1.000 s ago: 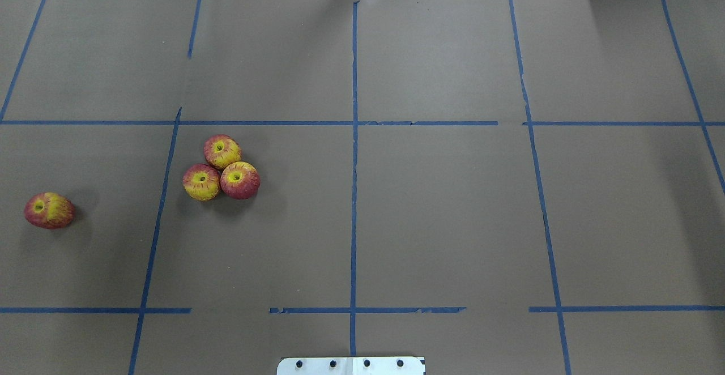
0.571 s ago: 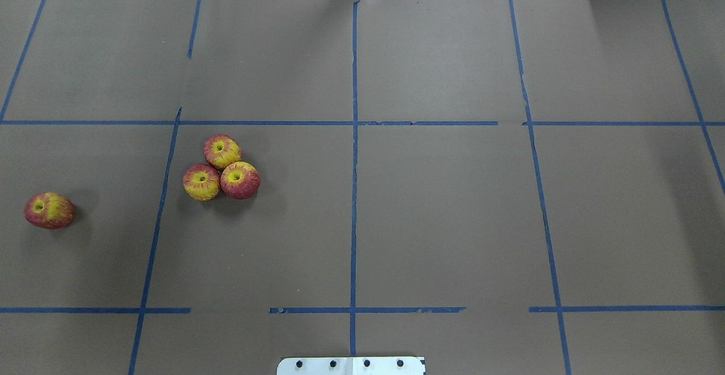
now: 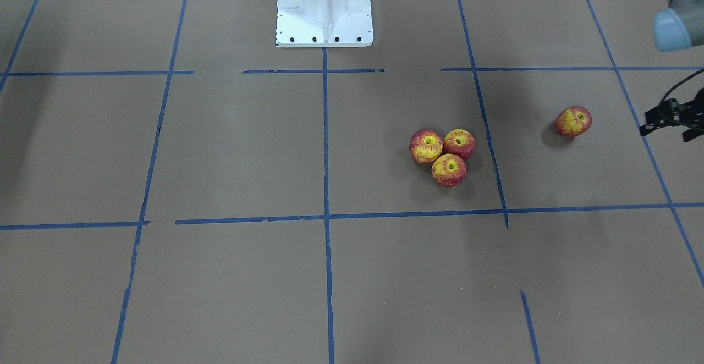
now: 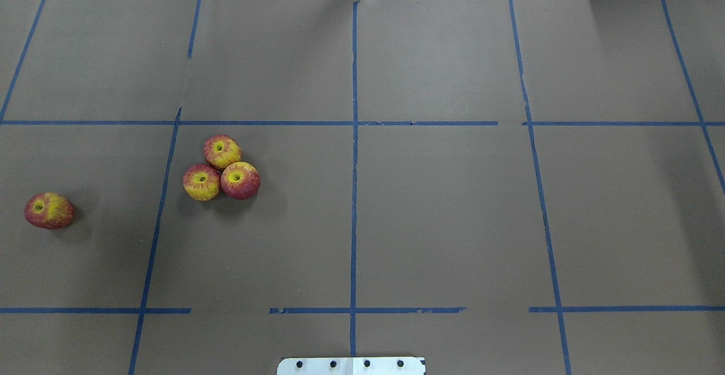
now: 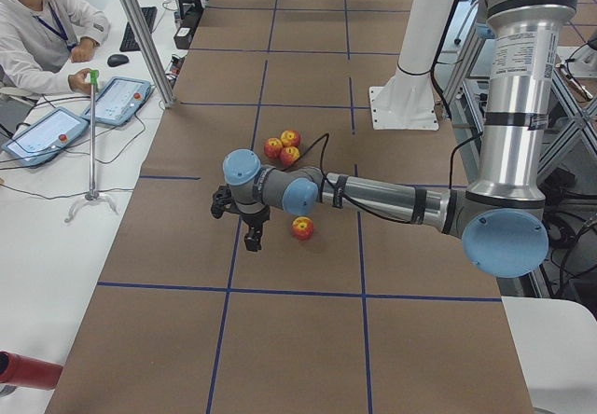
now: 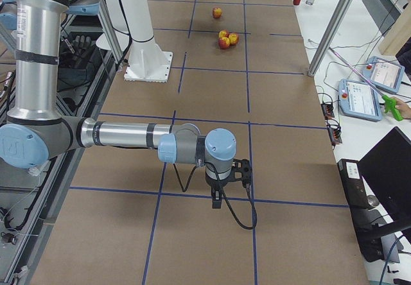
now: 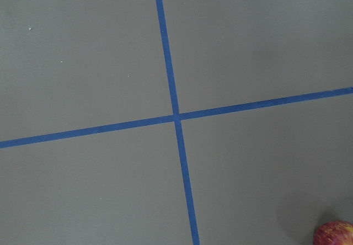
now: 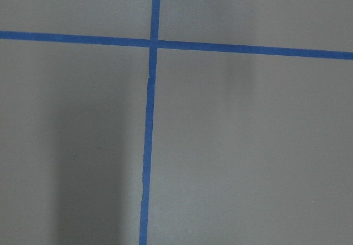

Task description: Stack apples

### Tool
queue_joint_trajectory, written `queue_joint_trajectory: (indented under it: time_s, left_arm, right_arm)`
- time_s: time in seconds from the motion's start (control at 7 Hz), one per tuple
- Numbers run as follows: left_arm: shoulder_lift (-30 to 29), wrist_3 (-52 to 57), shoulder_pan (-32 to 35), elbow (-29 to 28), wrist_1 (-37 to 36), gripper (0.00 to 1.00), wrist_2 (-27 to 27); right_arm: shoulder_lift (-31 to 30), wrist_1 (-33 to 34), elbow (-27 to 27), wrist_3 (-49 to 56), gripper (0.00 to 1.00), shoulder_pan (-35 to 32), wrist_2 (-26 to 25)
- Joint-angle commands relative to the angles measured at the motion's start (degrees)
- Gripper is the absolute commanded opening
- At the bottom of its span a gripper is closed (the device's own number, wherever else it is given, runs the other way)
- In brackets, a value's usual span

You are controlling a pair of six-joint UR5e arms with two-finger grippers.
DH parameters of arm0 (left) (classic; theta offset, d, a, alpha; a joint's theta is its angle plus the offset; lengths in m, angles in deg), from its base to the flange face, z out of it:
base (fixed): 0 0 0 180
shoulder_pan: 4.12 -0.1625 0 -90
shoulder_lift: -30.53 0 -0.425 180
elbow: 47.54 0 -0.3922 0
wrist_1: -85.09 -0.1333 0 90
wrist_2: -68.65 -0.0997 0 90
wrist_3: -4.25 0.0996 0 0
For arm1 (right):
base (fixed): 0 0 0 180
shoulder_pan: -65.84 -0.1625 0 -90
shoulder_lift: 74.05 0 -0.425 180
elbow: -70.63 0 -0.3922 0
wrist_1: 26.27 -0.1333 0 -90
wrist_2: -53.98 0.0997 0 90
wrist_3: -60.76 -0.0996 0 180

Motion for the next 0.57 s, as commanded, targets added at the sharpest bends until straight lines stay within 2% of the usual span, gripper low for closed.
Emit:
queue_joint_trajectory:
  time_s: [0.0,0.14,0.43]
  left_arm:
    - [6.63,-17.12,-7.8,0.52,17.22,1.0,-1.5]
    - [7.88,-18.39,-8.6,0.61,18.5,1.0,-2.12]
    - [7.63,-26.0,-14.99,2.09,18.52,1.0,-2.21]
  right_arm:
    - [0.0,0.0,0.0,0.0,1.0,0.0,0.0]
    - [0.0,0.0,0.0,0.0,1.0,0.0,0.0]
    - [0.0,0.0,0.0,0.0,1.0,0.0,0.0]
